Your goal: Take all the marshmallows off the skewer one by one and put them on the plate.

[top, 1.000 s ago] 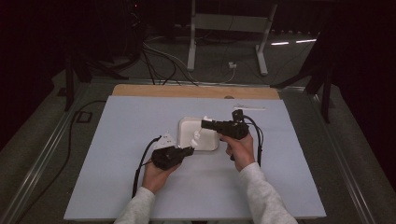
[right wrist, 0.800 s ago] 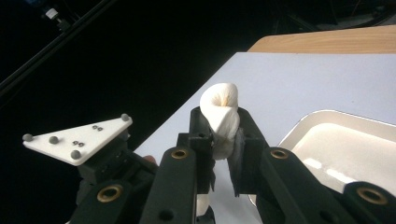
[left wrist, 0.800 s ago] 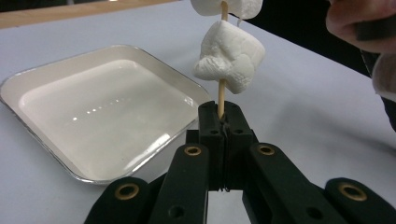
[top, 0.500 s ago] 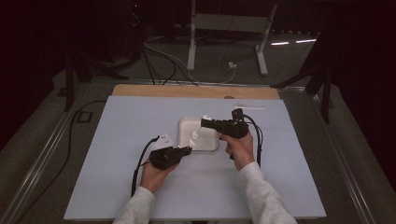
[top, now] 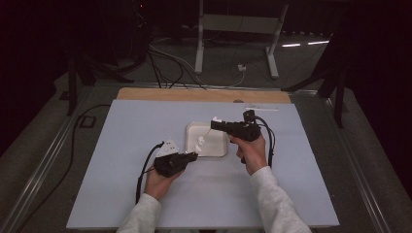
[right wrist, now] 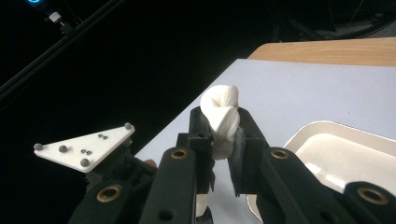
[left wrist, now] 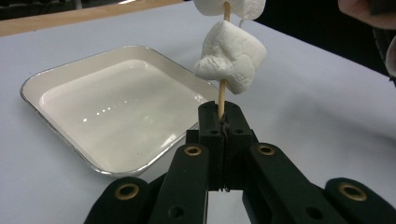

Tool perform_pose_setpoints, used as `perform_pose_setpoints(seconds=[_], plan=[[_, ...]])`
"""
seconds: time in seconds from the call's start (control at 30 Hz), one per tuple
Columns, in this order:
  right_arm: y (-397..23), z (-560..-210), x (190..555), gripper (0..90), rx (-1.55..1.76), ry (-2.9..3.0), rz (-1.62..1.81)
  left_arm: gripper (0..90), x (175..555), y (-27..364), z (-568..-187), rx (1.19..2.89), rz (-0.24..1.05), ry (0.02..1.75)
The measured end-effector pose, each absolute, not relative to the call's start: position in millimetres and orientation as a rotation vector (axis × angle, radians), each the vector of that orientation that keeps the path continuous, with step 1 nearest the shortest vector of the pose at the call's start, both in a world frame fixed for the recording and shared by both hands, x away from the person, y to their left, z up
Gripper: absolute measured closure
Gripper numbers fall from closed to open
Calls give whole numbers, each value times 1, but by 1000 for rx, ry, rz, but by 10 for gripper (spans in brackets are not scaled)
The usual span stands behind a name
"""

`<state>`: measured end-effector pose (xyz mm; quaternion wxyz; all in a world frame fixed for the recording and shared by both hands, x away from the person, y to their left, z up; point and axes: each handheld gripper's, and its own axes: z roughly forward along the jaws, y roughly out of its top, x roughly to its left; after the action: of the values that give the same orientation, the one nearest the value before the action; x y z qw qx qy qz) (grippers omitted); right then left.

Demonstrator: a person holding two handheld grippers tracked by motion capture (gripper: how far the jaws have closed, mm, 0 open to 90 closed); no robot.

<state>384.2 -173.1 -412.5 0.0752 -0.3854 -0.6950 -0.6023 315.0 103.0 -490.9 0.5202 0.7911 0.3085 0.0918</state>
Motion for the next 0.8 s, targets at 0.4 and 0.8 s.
perform_pose_setpoints(seconds=[0.4, 0.8], plan=[[-193, -400, 388, 794, -1204, -2211, -1786, 900, 316, 110, -491, 1851, 208, 789], [-169, -451, 392, 755, -1284, -2441, -1532, 900, 317, 111, -488, 1832, 205, 811]])
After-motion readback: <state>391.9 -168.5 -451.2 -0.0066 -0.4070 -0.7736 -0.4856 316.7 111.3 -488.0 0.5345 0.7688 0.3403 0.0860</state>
